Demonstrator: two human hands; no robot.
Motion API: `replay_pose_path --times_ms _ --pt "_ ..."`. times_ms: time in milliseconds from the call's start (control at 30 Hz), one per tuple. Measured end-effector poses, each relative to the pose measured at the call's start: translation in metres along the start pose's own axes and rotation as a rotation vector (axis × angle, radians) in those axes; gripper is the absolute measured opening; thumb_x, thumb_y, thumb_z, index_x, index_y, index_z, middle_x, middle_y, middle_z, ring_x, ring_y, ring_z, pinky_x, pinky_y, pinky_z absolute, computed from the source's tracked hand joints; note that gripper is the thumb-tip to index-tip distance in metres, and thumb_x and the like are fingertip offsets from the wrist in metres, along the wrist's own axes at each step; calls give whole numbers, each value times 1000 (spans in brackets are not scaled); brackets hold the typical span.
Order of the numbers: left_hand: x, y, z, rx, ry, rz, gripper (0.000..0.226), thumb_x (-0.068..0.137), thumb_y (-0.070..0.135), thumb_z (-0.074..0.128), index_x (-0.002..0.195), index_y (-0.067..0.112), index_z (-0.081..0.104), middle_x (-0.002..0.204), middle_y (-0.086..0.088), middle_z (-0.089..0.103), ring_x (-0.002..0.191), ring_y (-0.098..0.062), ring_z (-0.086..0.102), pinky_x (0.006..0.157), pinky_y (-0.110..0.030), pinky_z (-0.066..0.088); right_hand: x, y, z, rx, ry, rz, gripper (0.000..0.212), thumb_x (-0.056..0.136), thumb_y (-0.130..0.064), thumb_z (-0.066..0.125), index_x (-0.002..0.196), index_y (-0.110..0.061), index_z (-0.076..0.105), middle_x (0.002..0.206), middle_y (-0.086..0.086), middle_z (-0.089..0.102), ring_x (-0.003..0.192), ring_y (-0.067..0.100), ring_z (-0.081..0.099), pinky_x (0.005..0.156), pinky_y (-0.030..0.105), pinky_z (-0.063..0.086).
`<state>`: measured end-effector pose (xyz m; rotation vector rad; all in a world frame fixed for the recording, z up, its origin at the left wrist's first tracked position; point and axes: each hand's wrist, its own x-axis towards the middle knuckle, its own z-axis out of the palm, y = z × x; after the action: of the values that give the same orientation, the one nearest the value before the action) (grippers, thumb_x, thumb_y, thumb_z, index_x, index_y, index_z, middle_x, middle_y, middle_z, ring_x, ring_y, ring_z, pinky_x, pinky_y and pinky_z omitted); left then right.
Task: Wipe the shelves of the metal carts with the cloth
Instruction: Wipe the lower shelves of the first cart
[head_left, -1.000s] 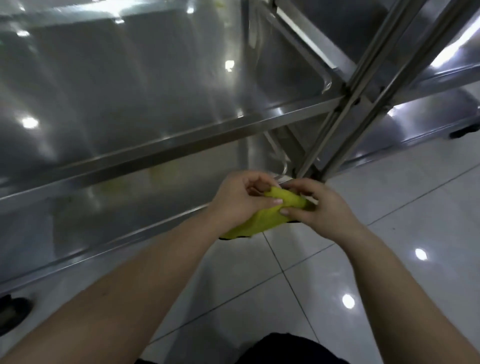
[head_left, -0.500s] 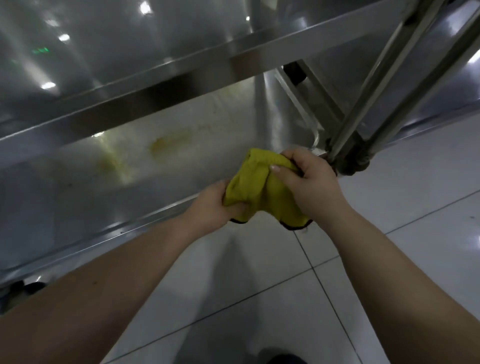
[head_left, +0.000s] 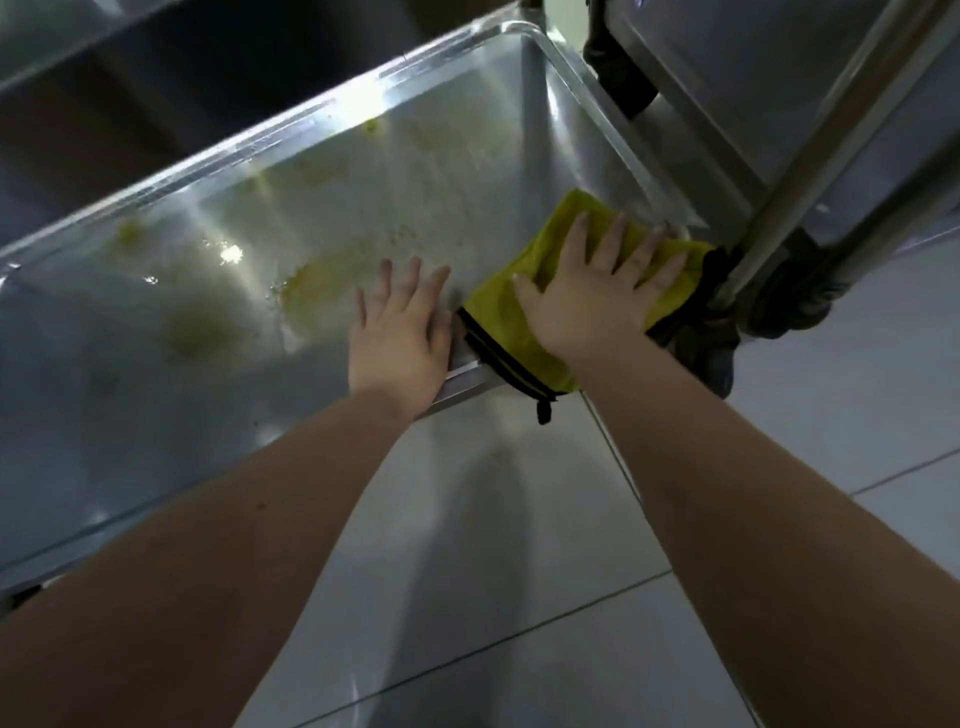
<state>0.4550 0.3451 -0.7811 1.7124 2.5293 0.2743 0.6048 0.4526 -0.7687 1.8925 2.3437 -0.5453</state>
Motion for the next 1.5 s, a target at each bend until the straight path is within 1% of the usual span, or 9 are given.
replay_pose_path --times_ms 133,267,400,633,733,933,1133,1267,1500 --pt "3 -14 12 119 -52 -69 56 100 50 23 153 38 11 163 3 7 149 -27 -8 114 -54 -14 8 -3 18 -111 107 -58 99 81 -80 10 155 -16 -3 159 27 -7 141 56 -8 108 71 -9" --pt "4 -15 15 116 -40 -118 57 98 52 22 153 39 12 164 2 5 149 -27 -9 113 -59 -14 53 15 1 -201 37 -250 99 74 -89 13 153 -34 -9 161 14 -16 143 49 -16 109 69 -12" --pt "6 -15 15 61 7 -286 56 101 41 26 154 37 8 164 0 0 149 -26 -10 115 -56 -14 73 -15 -6 -144 -40 -149 96 70 -90 18 151 -45 -8 161 3 -20 140 49 -25 98 76 -21" --pt "5 -21 17 -1 51 -402 57 102 32 24 154 36 3 164 2 -1 149 -25 -11 113 -54 -17 14 -73 42 -226 122 -717 58 92 -69 4 148 -55 -2 163 -8 -5 145 44 -11 105 73 -11" --pt "8 -22 18 31 -8 -355 54 102 39 18 154 38 2 164 6 -2 149 -25 -13 111 -57 -18 60 -36 21 -260 145 -657 61 89 -75 10 145 -58 -6 163 -13 -2 145 47 -12 106 73 -11" --pt "8 -23 21 40 -23 -323 52 102 39 17 153 37 9 163 5 6 149 -25 -8 113 -57 -15 112 -4 -6 -203 87 -197 62 89 -73 8 147 -56 -5 162 -13 -9 142 50 -18 105 73 -13" --pt "6 -23 15 -117 102 -402 57 103 25 27 156 25 5 164 -2 -2 149 -23 -9 116 -47 -15 47 -108 41 -214 91 -678 55 95 -64 7 149 -53 2 162 -16 -3 145 46 -12 102 74 -14" --pt "18 -34 7 -76 167 -369 57 102 21 32 155 20 13 164 -6 2 149 -26 -6 116 -47 -12 50 -106 45 -221 127 -732 57 93 -65 8 149 -54 4 163 -16 -1 146 43 -11 104 72 -15" --pt "43 -74 9 111 -31 -304 58 102 41 21 155 30 1 164 2 2 150 -23 -5 117 -56 -6 49 -99 43 -233 151 -760 57 92 -68 9 147 -56 11 162 -17 4 148 40 -7 104 74 -14"
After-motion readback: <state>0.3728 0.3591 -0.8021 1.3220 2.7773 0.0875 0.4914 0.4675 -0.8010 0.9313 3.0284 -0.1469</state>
